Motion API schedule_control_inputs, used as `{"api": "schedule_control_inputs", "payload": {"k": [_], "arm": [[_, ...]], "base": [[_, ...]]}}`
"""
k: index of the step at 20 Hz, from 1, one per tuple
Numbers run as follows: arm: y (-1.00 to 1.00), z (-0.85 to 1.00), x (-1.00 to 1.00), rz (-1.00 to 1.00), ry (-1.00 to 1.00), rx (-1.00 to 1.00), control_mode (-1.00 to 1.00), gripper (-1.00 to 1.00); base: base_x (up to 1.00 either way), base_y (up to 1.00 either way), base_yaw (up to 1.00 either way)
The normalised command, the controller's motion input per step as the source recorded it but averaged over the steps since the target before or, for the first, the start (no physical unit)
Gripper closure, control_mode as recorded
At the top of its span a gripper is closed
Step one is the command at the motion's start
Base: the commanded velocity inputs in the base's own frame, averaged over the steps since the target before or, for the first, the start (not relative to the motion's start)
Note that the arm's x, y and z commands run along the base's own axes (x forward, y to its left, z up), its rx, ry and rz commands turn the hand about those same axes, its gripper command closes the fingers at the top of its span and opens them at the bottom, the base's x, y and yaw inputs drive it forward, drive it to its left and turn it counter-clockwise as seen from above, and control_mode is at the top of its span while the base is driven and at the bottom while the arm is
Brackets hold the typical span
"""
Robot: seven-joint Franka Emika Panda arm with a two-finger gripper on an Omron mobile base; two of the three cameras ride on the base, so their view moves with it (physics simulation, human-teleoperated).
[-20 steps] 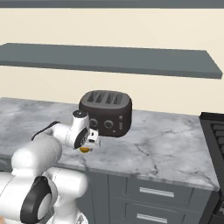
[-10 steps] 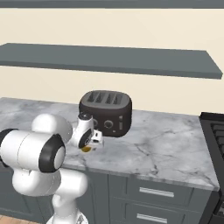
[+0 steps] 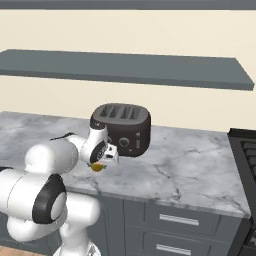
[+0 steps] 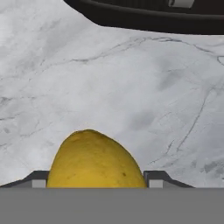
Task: Pick the lemon from the counter and place it in the cabinet.
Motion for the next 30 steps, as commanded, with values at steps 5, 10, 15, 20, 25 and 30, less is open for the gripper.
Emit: {"api": "schedule_control_inputs", "payload": {"k": [5,10,15,20,25,30], "arm": [[0.2,1.0,-0.4,0.02,0.0,0.0,-1.0,1.0],[0.31,1.0,-0.78,0.0,-0.05,0.0,-1.0,1.0],[0.17,1.0,-0.85,0.0,-0.23,0.0,-1.0,1.0],[0.04,1.0,-0.83,0.0,-0.39,0.02,-1.0,1.0],[0.01,1.0,-0.42,0.0,-0.34,0.1,-1.0,1.0],[0.01,1.0,-0.27,0.0,-0.07,0.08,-1.0,1.0]], "base": [[0.0,0.0,0.0],[0.0,0.0,0.0],[0.0,0.0,0.0],[0.0,0.0,0.0],[0.0,0.0,0.0],[0.0,0.0,0.0]]}}
